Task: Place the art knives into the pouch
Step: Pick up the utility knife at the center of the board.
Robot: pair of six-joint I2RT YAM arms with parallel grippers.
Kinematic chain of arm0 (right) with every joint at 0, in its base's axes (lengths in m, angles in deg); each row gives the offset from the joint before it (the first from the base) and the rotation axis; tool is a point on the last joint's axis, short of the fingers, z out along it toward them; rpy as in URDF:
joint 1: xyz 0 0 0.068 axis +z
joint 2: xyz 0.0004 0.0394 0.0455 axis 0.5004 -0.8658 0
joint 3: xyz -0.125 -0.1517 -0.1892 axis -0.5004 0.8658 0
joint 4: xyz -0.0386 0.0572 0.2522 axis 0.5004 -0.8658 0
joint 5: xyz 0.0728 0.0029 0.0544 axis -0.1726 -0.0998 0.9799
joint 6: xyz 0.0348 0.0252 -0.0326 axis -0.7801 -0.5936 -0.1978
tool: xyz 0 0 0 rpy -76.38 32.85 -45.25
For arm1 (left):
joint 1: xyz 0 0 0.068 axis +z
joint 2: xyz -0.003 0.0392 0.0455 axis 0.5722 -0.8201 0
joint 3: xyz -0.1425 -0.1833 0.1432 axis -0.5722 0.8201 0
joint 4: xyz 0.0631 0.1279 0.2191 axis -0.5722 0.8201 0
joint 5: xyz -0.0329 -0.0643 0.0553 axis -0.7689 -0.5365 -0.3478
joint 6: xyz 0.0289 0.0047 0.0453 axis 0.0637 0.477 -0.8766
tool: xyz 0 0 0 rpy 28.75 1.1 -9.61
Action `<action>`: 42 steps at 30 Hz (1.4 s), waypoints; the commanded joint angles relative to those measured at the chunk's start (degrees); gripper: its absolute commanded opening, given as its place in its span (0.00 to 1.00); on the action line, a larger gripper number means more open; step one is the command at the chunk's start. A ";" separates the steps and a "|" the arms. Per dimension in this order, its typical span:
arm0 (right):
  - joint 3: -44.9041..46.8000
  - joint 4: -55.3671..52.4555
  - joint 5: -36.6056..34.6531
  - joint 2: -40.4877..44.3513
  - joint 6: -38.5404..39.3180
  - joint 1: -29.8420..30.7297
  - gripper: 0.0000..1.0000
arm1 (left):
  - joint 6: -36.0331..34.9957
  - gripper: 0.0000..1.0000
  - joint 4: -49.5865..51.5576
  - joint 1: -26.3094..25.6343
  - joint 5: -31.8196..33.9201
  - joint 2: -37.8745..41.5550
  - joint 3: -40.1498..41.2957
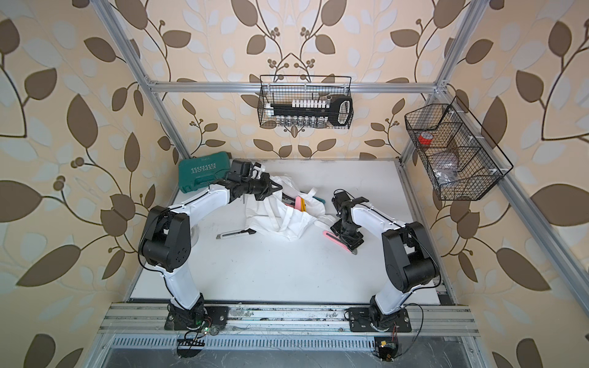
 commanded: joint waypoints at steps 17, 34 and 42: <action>4.46 3.63 1.79 3.92 -11.06 1.17 0.78 | -0.07 0.00 -1.34 -0.21 -1.82 2.71 0.04; 1.79 12.02 0.90 -4.50 4.26 -0.96 0.78 | -0.78 0.00 -1.07 -0.30 -1.73 2.14 -0.01; 0.31 13.55 0.91 -5.12 15.29 -2.36 0.79 | -0.53 0.00 -1.60 -0.30 -1.83 1.78 0.17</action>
